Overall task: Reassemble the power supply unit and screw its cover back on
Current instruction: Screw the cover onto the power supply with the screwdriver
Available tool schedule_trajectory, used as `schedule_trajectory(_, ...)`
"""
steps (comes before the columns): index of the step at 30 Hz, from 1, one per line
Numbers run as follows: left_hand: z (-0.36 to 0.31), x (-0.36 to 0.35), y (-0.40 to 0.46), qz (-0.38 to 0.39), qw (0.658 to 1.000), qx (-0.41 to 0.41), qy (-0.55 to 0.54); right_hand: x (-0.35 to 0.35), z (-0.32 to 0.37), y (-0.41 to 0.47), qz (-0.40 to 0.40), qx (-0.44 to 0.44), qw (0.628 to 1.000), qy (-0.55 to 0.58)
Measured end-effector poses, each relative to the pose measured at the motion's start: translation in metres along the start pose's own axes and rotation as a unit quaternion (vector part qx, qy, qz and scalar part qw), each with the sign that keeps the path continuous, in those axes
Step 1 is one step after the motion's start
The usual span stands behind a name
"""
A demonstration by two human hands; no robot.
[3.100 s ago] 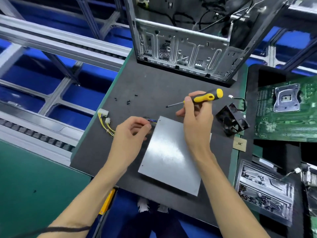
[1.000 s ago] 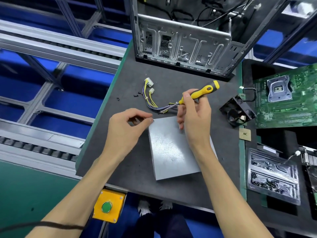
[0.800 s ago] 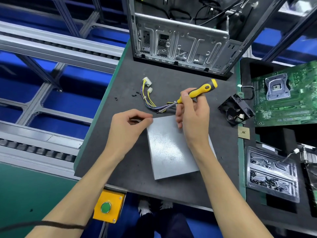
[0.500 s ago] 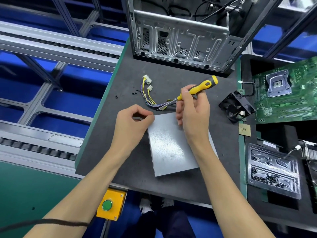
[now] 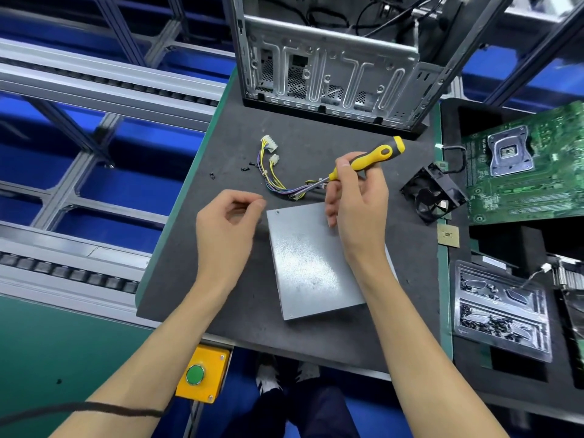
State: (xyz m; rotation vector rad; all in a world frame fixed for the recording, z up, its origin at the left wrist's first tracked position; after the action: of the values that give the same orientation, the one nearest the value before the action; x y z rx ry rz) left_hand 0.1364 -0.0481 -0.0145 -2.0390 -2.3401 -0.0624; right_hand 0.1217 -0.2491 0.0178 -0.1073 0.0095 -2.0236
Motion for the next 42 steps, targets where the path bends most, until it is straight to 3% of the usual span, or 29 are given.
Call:
schedule_trajectory(2, 0.012, 0.008, 0.006, -0.019, 0.999, 0.028, 0.007, 0.0, 0.0, -0.001, -0.002, 0.005, 1.0, 0.006)
schedule_trajectory(5, 0.028, 0.009, 0.004, 0.049, 0.988, 0.035, 0.141, 0.001, 0.003, -0.001, 0.001, 0.025, 1.0, 0.004)
schedule_trajectory(8, 0.034, 0.002, -0.002, 0.122, 0.961, 0.008, 0.249, -0.001, 0.005, 0.0, 0.01, 0.05, 0.999, -0.012)
schedule_trajectory(11, 0.025, -0.001, -0.005, 0.141, 0.947, -0.044, 0.285, -0.002, 0.006, -0.002, 0.019, 0.074, 0.996, -0.056)
schedule_trajectory(13, 0.016, 0.003, -0.007, 0.12, 0.972, -0.051, 0.196, 0.002, 0.009, -0.006, 0.014, 0.119, 0.986, -0.119)
schedule_trajectory(15, 0.017, -0.001, -0.009, 0.139, 0.989, 0.026, 0.046, 0.01, 0.013, -0.011, -0.006, 0.175, 0.96, -0.218)
schedule_trajectory(19, 0.037, -0.025, -0.016, 0.235, 0.949, 0.165, -0.128, 0.028, 0.009, -0.019, -0.061, 0.191, 0.924, -0.327)
schedule_trajectory(25, 0.05, -0.024, -0.018, 0.278, 0.933, 0.186, -0.132, 0.037, -0.005, -0.018, -0.043, 0.115, 0.909, -0.398)
schedule_trajectory(31, 0.037, -0.016, -0.024, 0.42, 0.877, 0.176, -0.153, 0.04, -0.007, -0.004, -0.008, 0.111, 0.889, -0.444)
schedule_trajectory(37, 0.032, -0.021, -0.029, 0.359, 0.913, 0.153, -0.123, 0.046, -0.005, 0.004, -0.001, 0.144, 0.879, -0.454)
schedule_trajectory(42, 0.002, -0.044, -0.031, 0.289, 0.942, 0.087, -0.147, 0.058, -0.002, 0.022, 0.038, 0.139, 0.904, -0.402)
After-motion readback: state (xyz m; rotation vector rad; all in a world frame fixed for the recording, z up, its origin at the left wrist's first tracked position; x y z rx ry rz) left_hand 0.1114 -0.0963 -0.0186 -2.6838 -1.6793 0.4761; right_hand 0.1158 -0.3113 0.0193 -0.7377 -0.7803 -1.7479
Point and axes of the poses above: each hand's wrist, its own y-axis towards the middle knuckle, its own x-axis out of the back of the hand, z = x × y, the point moved 6 cm from there along y, towards the middle knuckle, and after that the axes turned 12 degrees about -y, right-handed, at the moved point
